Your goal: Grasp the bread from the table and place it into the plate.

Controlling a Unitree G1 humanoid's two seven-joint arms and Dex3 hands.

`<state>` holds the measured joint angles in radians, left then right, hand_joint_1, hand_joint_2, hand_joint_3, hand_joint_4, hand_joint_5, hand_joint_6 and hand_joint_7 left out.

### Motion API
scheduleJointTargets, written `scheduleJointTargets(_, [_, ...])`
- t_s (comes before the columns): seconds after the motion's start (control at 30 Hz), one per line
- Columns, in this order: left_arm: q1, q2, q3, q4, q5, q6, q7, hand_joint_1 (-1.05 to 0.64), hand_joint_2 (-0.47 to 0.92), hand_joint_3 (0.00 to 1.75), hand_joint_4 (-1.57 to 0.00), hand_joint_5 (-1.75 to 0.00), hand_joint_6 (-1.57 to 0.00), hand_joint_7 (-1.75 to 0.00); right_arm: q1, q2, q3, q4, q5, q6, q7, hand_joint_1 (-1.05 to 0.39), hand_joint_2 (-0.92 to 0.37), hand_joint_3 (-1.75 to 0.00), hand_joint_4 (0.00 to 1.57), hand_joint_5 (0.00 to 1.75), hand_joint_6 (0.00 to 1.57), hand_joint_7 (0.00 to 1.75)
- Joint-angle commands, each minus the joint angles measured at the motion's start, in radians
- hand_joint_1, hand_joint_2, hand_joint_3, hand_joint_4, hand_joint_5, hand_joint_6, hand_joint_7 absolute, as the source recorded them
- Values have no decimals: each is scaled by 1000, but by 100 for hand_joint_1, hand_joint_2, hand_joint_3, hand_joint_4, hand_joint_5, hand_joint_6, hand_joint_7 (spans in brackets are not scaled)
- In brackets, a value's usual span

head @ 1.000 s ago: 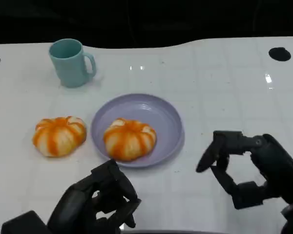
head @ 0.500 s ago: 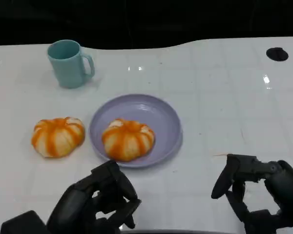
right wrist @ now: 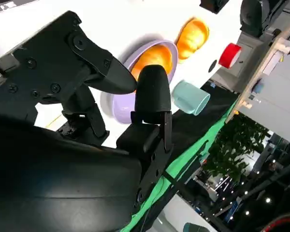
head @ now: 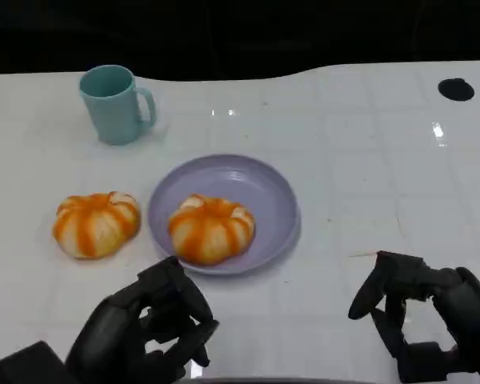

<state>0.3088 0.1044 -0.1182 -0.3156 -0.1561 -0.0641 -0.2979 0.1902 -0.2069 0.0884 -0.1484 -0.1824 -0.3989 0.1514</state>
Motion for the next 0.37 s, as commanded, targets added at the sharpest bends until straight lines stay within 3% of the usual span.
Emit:
scheduleJointTargets(0.03, [-3, 15, 19, 17, -5, -25, -9, -55, 92, 40, -68, -175, -46, -175, -7, 2, -2, 12, -8, -18, -18, -9, -36, -135, 89, 175, 77, 143])
scheduleJointTargets(0.37, [-9, 21, 25, 35, -14, -43, -18, -55, 92, 40, -68, -175, -47, -174, -9, 7, 8, 25, -28, -44, -40, -6, -28, -144, 93, 175, 81, 146])
